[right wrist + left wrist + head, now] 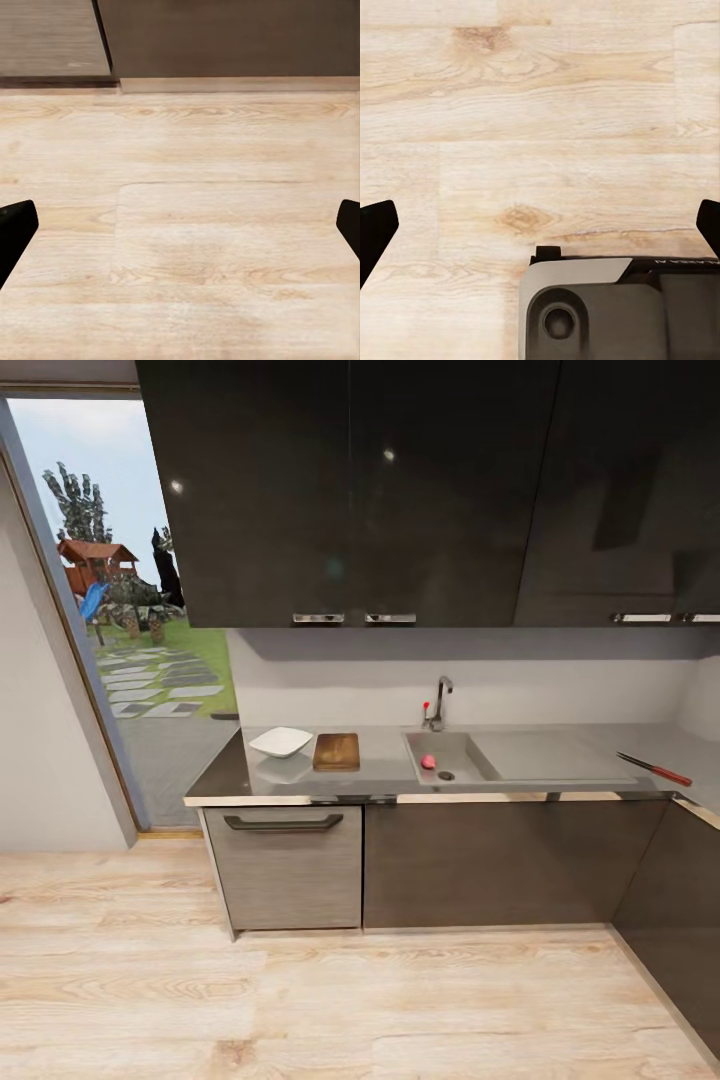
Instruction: In the kitchen, take the Vidalia onion out of the sink, dice it on the chopping board with the paring knife, put the diced onion into the bowl on the countertop, then place both the paring knife and the chopping board into the sink.
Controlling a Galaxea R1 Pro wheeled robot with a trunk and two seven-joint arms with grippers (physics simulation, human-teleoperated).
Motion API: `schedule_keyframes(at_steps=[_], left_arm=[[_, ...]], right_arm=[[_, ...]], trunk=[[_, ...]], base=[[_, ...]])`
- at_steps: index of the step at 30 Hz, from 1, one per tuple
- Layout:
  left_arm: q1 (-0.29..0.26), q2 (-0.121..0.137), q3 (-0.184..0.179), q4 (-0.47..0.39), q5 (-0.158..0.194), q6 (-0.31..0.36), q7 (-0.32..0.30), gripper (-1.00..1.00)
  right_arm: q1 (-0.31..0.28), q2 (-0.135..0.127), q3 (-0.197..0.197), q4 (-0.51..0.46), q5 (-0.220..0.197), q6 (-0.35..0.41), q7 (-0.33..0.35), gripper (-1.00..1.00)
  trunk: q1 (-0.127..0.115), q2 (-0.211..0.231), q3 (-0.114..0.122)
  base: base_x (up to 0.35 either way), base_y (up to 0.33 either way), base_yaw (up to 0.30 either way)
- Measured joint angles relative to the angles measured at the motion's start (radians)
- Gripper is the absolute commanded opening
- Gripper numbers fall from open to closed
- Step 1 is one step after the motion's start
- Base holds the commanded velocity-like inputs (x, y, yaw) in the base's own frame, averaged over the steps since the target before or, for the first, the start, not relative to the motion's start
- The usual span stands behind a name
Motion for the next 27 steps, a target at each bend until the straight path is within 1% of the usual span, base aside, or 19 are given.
schedule_keyframes(at_steps=[27], left_arm=[[0.000, 0.000, 0.000, 0.001, 0.000, 0.000, 0.000, 1.00]], right_arm=[[0.000, 0.000, 0.001, 0.000, 0.001, -0.001, 0.001, 1.00]], trunk=[[0.000, 0.000, 0.000]], base=[[0.000, 0.000, 0.000]])
